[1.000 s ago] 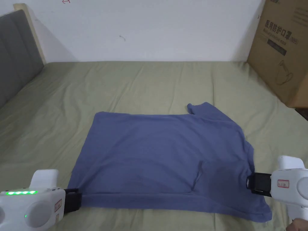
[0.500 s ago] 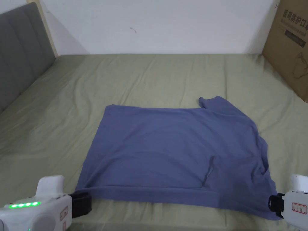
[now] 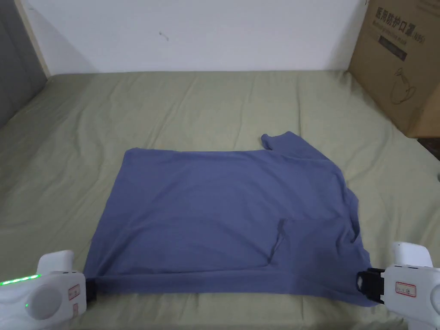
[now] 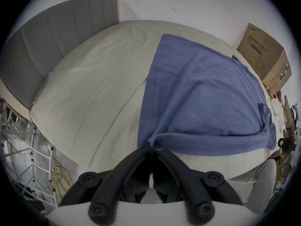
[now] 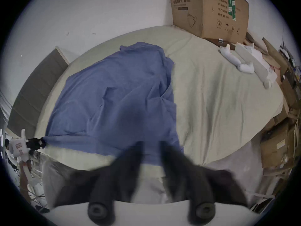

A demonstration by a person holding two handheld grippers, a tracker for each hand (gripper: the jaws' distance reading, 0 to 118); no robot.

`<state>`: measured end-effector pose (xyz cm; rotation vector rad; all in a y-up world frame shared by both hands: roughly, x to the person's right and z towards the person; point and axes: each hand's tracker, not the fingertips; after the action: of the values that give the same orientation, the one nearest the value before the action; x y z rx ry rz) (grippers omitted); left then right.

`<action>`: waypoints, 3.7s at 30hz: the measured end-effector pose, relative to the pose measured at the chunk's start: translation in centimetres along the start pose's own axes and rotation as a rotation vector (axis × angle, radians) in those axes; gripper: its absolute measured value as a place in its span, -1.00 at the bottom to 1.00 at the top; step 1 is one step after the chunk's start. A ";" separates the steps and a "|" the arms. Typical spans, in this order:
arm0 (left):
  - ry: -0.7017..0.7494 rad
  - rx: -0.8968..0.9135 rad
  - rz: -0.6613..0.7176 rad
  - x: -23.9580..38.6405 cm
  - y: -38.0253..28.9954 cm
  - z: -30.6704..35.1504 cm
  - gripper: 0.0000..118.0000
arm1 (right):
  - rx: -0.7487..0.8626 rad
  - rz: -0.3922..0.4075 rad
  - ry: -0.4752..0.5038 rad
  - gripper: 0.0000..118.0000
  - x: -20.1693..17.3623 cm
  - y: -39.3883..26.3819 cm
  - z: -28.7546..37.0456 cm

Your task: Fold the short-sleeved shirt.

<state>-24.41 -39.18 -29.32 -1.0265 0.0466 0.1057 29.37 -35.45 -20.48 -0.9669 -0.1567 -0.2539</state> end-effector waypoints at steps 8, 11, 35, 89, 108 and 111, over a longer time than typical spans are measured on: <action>0.020 0.010 -0.051 0.7 -0.2 0.2 -0.98 | -0.168 -0.023 -0.042 -0.93 1.6 0.0 -5.3; 0.012 0.006 -0.035 0.7 -0.1 0.8 -0.98 | -0.085 -0.053 -0.025 -0.93 2.3 0.6 -3.6; 0.110 0.027 -0.239 5.8 17.6 -7.4 0.80 | -0.093 -0.028 -0.096 0.58 -1.6 18.6 -12.1; -0.057 -0.020 -0.142 0.2 6.7 1.4 -0.90 | -0.081 -0.155 -0.020 -0.91 2.9 6.5 -3.0; -0.053 0.071 -0.119 2.9 6.3 3.7 -1.00 | 0.054 -0.004 0.017 -1.00 -1.0 8.2 0.0; -0.104 0.038 -0.096 3.6 6.9 2.3 -1.00 | -0.011 0.045 0.076 -1.00 -1.8 9.7 -1.8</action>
<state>-21.61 -33.43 -34.28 -0.9825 -0.0942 0.0705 30.43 -31.47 -29.61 -0.9694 -0.0645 -0.2502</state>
